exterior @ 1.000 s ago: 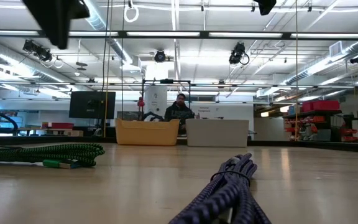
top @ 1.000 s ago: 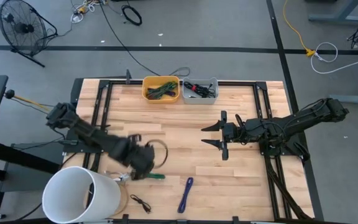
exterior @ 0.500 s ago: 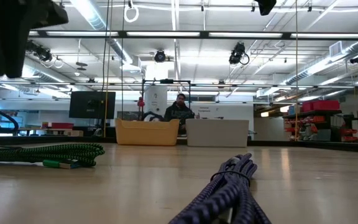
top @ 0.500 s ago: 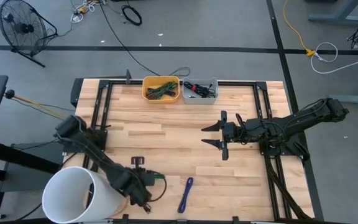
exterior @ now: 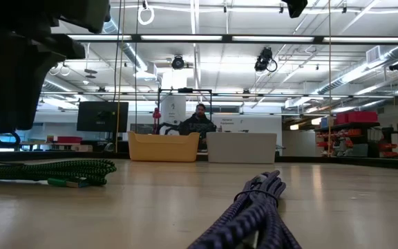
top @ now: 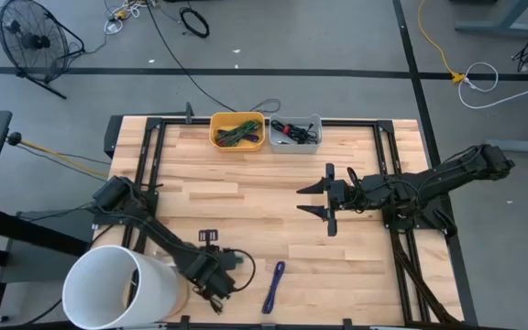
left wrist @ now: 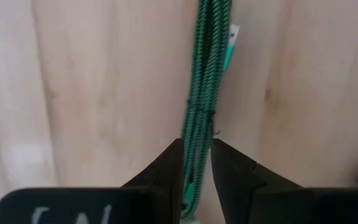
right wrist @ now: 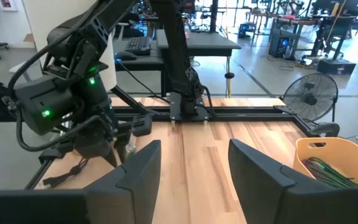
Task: Pick & Place USB Port
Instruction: Put the green black charger cable into the yellow bin
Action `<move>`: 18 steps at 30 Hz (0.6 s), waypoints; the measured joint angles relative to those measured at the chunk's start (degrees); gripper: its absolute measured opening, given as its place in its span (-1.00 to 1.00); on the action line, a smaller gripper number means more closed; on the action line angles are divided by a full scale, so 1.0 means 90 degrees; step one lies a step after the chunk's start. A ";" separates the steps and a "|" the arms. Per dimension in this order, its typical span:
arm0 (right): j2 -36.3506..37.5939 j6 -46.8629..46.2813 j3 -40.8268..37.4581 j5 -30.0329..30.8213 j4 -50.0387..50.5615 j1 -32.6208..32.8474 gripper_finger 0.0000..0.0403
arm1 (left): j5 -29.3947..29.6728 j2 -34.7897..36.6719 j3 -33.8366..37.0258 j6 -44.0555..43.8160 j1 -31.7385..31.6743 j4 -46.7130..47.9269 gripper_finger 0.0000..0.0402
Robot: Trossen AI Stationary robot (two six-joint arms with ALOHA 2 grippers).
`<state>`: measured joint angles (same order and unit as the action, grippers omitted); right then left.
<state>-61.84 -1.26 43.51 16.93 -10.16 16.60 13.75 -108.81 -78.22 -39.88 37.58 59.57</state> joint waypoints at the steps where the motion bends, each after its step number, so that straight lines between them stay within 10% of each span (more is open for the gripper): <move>1: 0.0000 -0.0007 0.0000 -0.0001 0.0000 0.0000 -0.06 | -0.0097 0.0000 -0.0002 -0.0022 -0.0013 -0.0071 -0.58; 18: 0.0000 -0.0054 0.0000 -0.0005 0.0025 0.0000 -0.06 | 0.0132 0.0000 -0.0002 -0.0175 -0.0015 -0.0348 -0.25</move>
<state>-61.84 -1.74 43.51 16.88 -9.93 16.60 14.94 -108.81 -78.24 -41.45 37.45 56.45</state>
